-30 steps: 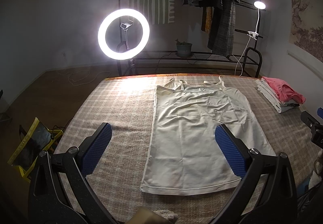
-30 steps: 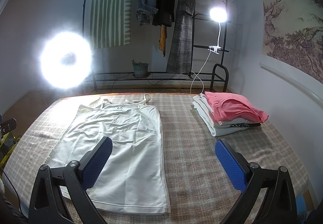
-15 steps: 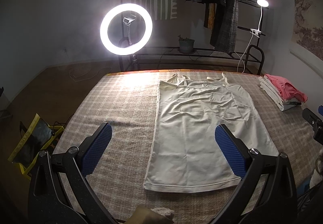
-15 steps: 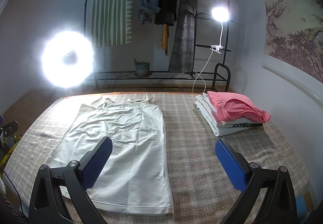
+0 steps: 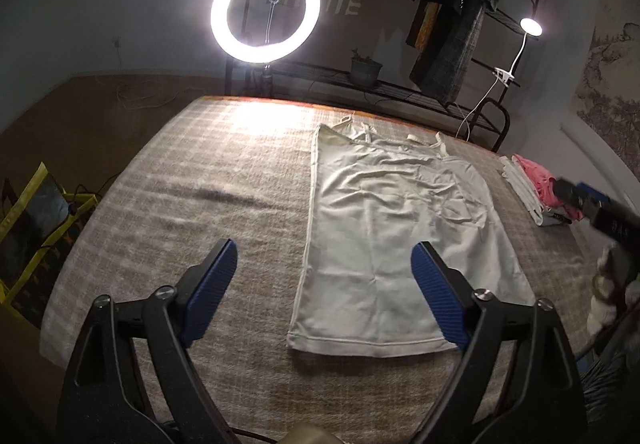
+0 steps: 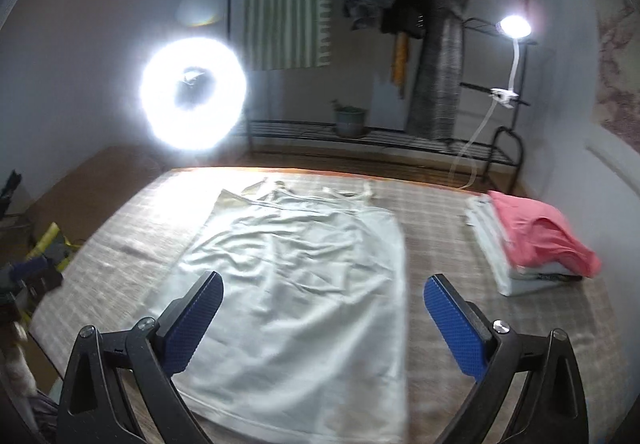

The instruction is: Fold small clothes

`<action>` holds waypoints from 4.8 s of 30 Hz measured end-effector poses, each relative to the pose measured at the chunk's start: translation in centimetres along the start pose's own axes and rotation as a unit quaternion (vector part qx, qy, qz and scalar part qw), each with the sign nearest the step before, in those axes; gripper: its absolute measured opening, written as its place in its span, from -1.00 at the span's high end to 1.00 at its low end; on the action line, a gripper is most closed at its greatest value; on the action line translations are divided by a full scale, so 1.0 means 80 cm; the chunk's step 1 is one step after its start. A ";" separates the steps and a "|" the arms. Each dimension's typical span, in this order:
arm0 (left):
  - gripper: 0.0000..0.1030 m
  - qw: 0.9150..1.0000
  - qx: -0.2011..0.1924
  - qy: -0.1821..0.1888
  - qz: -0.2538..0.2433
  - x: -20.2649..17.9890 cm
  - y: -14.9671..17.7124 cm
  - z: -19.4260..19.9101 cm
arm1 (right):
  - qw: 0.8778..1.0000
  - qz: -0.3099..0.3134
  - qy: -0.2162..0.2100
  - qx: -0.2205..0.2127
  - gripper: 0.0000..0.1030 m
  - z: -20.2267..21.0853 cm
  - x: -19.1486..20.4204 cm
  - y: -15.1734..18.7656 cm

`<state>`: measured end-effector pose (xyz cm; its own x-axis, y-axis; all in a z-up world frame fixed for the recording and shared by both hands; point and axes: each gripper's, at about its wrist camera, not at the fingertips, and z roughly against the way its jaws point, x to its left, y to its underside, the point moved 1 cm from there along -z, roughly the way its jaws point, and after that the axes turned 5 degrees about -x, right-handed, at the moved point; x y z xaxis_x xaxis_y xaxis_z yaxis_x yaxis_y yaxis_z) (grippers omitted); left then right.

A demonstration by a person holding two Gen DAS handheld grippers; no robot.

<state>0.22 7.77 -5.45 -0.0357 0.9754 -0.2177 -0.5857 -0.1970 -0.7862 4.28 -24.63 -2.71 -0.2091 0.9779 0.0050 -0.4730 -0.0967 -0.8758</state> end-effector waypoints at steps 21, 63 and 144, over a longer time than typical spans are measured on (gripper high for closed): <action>0.18 0.978 0.177 0.034 0.102 0.042 0.072 -0.082 | 0.979 -0.008 -0.148 0.139 -0.29 -0.241 0.122 -0.103; 0.94 0.980 0.183 0.027 0.077 0.035 0.069 -0.106 | 0.946 0.063 -0.118 0.296 0.97 -0.506 0.250 -0.060; 0.34 0.956 0.118 0.213 -0.163 -0.287 0.095 -0.070 | 0.976 -0.187 -0.048 0.102 0.30 -0.150 -0.384 -0.073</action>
<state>1.07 -16.72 -9.65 0.4838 0.8418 -0.2393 -0.6781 0.1877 -0.7106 23.69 -51.88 -3.54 -0.0648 0.9308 0.3598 -0.6904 0.2185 -0.6896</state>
